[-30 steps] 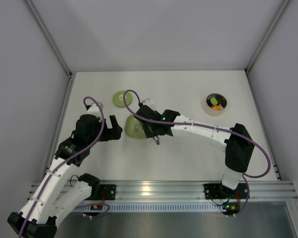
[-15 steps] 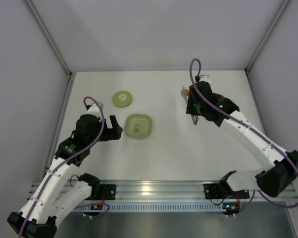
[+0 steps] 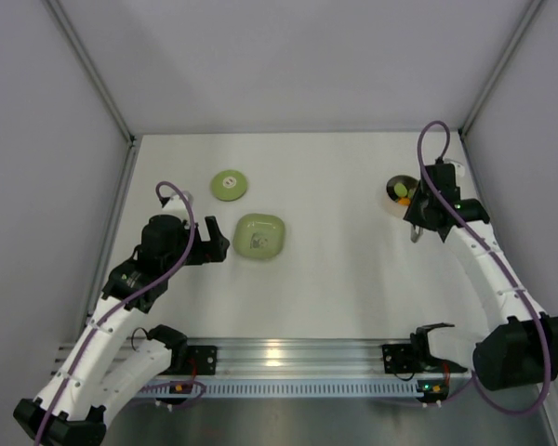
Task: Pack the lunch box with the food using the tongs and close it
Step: Place the fake food in the packing box.
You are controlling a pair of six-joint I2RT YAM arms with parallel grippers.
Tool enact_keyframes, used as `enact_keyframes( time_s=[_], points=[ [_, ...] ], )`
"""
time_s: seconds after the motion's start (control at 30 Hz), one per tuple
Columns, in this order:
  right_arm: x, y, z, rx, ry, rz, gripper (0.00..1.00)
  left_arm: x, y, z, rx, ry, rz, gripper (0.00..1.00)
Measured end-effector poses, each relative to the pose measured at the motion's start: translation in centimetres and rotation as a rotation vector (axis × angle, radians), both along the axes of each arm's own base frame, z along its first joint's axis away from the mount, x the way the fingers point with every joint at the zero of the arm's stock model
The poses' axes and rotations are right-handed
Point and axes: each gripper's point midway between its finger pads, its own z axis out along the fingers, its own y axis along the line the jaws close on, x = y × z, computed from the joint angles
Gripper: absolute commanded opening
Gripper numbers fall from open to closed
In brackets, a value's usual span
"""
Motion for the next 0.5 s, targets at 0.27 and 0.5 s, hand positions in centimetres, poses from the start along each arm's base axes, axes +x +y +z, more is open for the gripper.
enact_keyframes(
  time_s=[0.27,0.5],
  points=[
    [1.2,0.0,-1.8,0.043,0.032,0.012,0.33,0.0,0.0,0.0,0.0,0.0,0.0,0.99],
    [1.8,0.2,-2.4,0.048,0.04,0.026,0.34,0.0,0.0,0.0,0.0,0.0,0.0,0.99]
  ],
)
